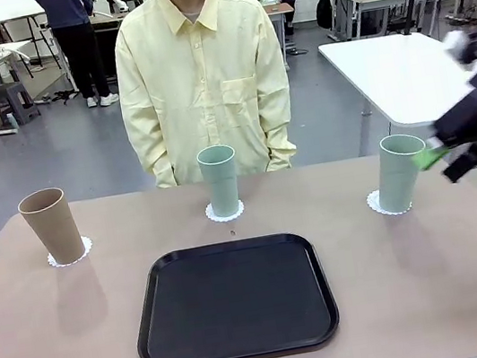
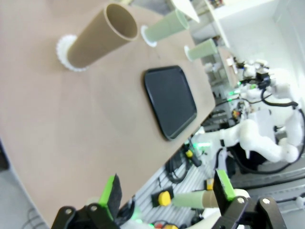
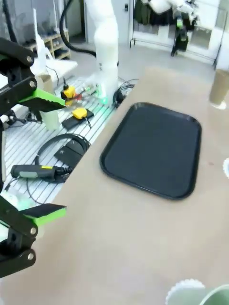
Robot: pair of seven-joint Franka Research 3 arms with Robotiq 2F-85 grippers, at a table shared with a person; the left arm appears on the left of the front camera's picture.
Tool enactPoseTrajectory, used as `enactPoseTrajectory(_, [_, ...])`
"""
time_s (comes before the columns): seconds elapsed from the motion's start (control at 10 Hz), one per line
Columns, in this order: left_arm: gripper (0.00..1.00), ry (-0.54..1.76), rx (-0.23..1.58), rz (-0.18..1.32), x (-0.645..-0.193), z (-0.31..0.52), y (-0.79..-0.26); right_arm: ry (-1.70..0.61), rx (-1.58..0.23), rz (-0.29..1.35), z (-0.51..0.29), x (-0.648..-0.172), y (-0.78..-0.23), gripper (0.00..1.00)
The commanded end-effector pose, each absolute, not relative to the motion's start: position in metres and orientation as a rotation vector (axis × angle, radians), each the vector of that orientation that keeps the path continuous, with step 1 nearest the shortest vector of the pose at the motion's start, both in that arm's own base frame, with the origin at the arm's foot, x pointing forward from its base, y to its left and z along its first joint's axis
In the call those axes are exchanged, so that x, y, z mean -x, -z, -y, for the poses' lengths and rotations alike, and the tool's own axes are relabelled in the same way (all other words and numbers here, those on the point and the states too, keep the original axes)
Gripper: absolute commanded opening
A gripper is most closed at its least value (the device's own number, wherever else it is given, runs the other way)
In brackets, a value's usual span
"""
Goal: Place coasters on the table and set cups on them.
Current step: Take one Reusable plastic cup from the Flat Tray and place it on a coaster set by the human.
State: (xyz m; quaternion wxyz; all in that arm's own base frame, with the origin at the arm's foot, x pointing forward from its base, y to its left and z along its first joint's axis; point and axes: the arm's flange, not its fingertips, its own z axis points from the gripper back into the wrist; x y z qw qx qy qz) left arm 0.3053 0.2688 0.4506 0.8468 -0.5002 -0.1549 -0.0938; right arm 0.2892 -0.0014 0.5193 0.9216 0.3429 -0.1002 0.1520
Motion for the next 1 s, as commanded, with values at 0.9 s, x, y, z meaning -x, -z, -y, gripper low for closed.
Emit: enactPoseTrajectory(0.9, [1.0, 0.184, 1.07, 0.336, -0.305, -0.268, -0.454, -0.234, -1.38, 0.435, 0.253, -0.286, -0.484, 1.0])
